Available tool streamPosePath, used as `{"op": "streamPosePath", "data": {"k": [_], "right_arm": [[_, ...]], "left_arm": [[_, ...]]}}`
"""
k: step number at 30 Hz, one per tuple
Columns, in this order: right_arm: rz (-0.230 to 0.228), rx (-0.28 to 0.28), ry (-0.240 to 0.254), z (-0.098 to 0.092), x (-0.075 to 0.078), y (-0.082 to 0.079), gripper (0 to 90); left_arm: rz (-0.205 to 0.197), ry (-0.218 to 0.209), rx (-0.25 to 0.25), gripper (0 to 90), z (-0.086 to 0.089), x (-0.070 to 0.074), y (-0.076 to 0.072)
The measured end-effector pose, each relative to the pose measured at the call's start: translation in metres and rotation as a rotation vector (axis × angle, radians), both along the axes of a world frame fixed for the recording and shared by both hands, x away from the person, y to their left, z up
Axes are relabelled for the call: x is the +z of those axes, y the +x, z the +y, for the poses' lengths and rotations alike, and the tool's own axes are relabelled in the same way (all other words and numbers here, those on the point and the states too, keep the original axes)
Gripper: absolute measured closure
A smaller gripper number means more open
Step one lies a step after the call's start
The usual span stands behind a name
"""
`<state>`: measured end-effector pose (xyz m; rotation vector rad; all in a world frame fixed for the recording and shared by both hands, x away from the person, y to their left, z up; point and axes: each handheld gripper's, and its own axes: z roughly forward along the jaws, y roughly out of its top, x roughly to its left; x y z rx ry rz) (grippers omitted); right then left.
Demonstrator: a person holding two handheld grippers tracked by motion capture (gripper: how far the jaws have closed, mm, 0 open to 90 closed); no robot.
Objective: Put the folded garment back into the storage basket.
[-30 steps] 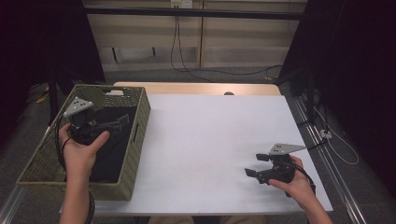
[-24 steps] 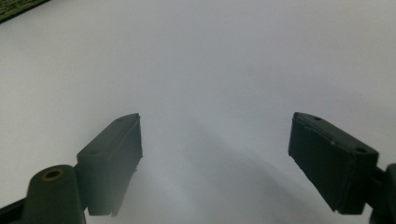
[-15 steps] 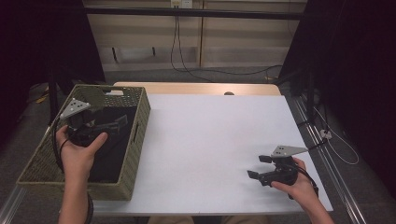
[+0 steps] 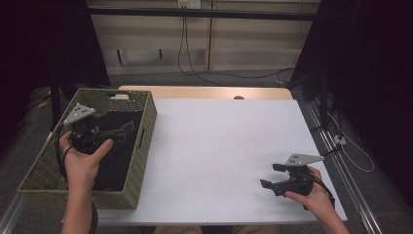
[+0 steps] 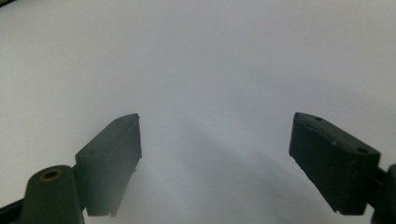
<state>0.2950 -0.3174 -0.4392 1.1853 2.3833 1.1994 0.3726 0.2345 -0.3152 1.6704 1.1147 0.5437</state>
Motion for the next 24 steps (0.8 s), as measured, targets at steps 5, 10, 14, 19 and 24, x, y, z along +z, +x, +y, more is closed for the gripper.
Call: {"op": "streamPosePath", "data": {"k": [5,10,14,19,24], "right_arm": [[-0.001,-0.004,-0.006,-0.0027,0.0001,-0.0026,16.1],[-0.001,-0.007,-0.011,-0.0055,-0.0001,-0.0052,16.0],[0.000,-0.013,-0.011,-0.0076,-0.0006,-0.0063,16.0],[0.002,-0.013,-0.016,-0.0084,-0.0023,-0.0070,15.8],[0.004,-0.011,-0.017,-0.0072,-0.0022,-0.0070,15.7]], "left_arm": [[-0.001,0.000,-0.003,5.3,-0.0010,0.0006,-0.0009],[-0.001,0.003,-0.001,5.3,-0.0007,-0.0004,-0.0004],[0.002,0.002,0.002,5.3,-0.0005,-0.0009,-0.0001],[-0.001,0.004,0.004,5.3,-0.0006,-0.0006,-0.0004],[-0.004,0.007,0.002,5.3,-0.0023,-0.0007,-0.0008]]}}
